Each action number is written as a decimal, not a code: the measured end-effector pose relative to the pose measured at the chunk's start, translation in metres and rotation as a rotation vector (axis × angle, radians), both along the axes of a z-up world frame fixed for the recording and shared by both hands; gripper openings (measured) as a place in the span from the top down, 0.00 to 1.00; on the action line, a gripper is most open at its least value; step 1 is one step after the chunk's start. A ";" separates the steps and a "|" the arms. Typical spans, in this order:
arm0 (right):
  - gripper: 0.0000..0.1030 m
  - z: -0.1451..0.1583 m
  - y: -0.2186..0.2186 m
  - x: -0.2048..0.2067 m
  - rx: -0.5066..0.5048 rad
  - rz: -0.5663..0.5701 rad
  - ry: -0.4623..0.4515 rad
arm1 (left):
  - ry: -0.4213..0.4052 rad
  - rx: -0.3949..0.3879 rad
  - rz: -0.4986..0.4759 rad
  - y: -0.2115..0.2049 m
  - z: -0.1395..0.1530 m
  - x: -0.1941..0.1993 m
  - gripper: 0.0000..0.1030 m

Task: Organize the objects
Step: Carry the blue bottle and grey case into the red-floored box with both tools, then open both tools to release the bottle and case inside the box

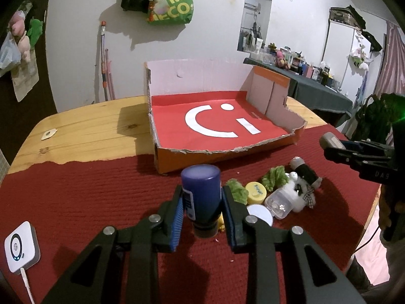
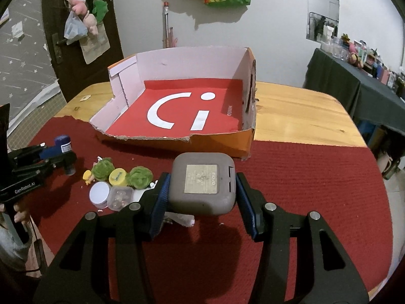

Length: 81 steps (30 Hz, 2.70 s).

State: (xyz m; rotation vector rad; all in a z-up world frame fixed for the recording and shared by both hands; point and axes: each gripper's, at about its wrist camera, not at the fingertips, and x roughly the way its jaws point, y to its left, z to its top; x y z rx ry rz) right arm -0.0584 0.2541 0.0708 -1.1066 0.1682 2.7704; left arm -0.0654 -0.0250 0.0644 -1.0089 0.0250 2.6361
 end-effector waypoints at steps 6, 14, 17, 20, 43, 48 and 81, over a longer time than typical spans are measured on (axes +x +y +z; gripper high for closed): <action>0.52 0.006 -0.001 0.000 0.005 0.005 0.010 | -0.012 0.000 -0.018 0.000 0.004 -0.003 0.72; 0.52 0.030 0.006 -0.034 0.026 0.046 0.015 | -0.092 -0.003 -0.095 0.004 0.030 -0.046 0.72; 0.52 0.031 0.014 -0.058 0.023 0.061 -0.020 | -0.126 -0.062 -0.114 0.013 0.035 -0.072 0.72; 0.52 0.021 0.022 -0.084 0.030 0.065 -0.076 | -0.190 -0.099 -0.136 0.021 0.029 -0.097 0.72; 0.52 -0.036 0.033 -0.158 0.115 0.144 -0.339 | -0.382 -0.291 -0.190 0.040 -0.014 -0.165 0.72; 0.52 -0.039 0.034 -0.163 0.130 0.154 -0.361 | -0.383 -0.288 -0.194 0.038 -0.013 -0.166 0.72; 0.49 -0.042 0.039 -0.166 0.160 0.210 -0.415 | -0.364 -0.293 -0.204 0.025 -0.007 -0.169 0.69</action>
